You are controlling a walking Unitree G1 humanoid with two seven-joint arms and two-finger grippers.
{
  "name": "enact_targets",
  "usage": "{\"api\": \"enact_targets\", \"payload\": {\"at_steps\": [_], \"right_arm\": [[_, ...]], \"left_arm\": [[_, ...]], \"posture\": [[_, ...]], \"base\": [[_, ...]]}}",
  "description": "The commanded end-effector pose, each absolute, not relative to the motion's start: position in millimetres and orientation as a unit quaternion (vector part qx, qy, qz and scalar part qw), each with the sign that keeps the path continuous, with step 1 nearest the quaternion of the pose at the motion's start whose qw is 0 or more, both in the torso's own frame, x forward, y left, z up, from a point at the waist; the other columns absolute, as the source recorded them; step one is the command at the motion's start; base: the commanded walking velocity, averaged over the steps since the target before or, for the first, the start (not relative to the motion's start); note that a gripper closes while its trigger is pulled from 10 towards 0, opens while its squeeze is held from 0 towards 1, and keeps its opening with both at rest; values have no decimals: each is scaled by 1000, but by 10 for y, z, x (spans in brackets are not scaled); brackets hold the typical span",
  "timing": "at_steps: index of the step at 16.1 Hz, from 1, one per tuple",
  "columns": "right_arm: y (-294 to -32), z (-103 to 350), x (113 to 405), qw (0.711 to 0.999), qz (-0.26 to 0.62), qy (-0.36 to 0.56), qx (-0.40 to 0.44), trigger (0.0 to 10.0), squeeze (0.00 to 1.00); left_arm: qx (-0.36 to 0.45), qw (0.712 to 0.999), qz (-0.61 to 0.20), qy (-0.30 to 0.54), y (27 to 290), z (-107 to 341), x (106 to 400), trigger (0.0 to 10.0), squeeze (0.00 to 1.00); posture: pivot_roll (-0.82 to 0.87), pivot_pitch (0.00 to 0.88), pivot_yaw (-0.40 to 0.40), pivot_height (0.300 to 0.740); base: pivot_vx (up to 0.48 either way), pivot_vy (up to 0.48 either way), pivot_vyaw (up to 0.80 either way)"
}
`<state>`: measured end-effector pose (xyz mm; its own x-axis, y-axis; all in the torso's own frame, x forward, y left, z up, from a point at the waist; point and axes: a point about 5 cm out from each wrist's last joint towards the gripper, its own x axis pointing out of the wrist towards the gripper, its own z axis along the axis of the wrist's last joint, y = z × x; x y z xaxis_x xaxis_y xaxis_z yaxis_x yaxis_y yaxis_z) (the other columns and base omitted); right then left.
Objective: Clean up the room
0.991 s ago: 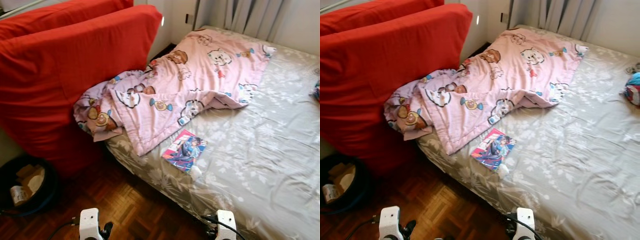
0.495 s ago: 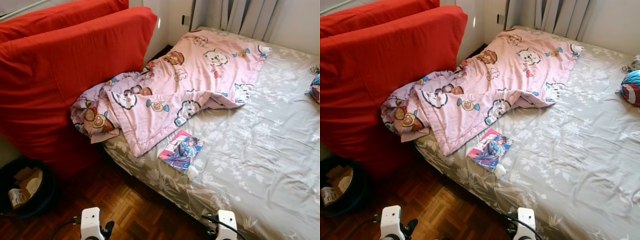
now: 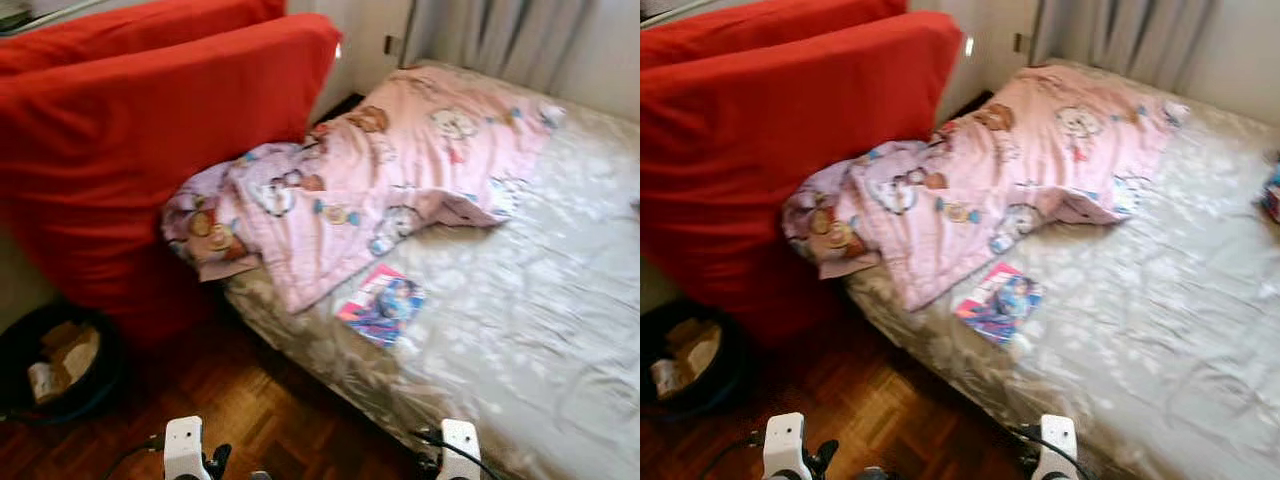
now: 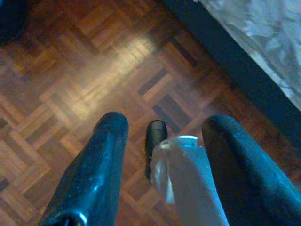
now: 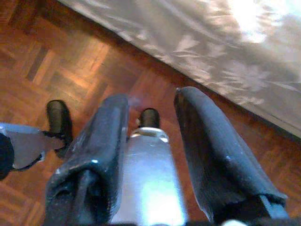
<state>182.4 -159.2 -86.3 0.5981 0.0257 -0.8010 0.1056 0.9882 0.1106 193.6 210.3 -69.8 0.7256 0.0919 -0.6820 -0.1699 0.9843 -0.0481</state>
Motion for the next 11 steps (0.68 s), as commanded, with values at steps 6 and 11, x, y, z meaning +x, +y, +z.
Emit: {"api": "enact_targets", "payload": {"at_steps": [6, 11], "right_arm": [[-1564, -900, 1748, 886, -24, 457, 79, 10000, 0], [-1560, -898, 1749, 887, -24, 454, 81, 10000, 0]], "left_arm": [[-50, 926, 62, 369, 2099, -720, 1891, 10000, 0], [-61, 950, 44, 304, 2022, -529, 2209, 10000, 0]], "posture": [[24, 146, -21, 740], [21, 146, -19, 740]], "base": [[0, 0, 0], [0, 0, 0]]}}
